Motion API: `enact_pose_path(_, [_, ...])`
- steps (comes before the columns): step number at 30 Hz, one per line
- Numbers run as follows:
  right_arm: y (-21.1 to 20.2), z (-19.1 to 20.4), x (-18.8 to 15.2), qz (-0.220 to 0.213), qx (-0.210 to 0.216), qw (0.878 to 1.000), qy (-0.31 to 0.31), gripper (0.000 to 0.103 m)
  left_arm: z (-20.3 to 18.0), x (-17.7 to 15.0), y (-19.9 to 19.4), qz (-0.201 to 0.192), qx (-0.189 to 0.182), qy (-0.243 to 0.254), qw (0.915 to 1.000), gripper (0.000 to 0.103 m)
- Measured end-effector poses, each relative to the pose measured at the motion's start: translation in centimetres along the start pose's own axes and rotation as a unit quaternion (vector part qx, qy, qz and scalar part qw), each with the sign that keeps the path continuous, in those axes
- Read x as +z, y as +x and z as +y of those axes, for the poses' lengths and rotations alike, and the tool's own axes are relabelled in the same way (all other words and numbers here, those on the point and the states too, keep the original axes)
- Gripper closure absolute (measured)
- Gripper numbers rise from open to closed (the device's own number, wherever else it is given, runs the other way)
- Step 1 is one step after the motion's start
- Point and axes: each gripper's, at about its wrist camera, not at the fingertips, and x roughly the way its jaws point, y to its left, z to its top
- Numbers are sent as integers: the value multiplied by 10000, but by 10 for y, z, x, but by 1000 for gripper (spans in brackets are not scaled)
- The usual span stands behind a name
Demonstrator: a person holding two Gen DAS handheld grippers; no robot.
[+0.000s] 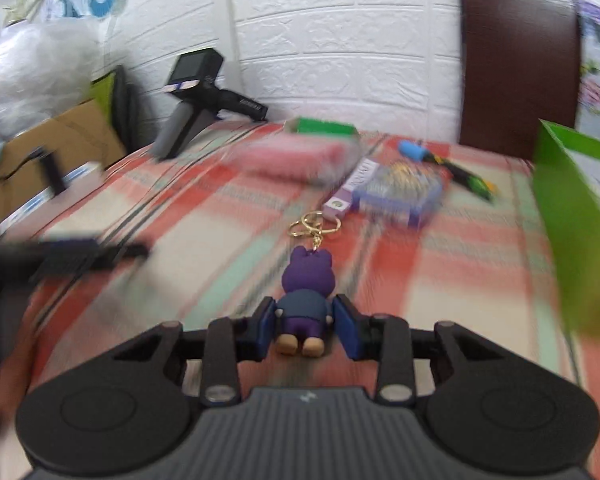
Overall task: Organize objects
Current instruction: 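Reach the right gripper to the purple figure keychain and grasp it, then carry the keychain with the right gripper into the green box and release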
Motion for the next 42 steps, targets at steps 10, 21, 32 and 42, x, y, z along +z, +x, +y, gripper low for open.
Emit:
enact_pose_path(10, [-77, 18, -59, -284, -386, 9968, -643, 59, -28, 13, -21, 616, -10, -94, 9981, 17])
enact_pose_path(21, [-72, 4, -56, -152, -102, 9992, -345, 48, -160, -5, -39, 1861, -1370, 400, 9721, 10])
enact_pose_path(32, [-58, 28, -47, -416, 40, 9944, -972, 77, -149, 6, -44, 1605, -1469, -5, 9760, 89])
enact_pose_path(42, [-107, -27, -10, -1930, -1040, 9726, -775, 77, -226, 87, -75, 498, -2439, 435, 9675, 89])
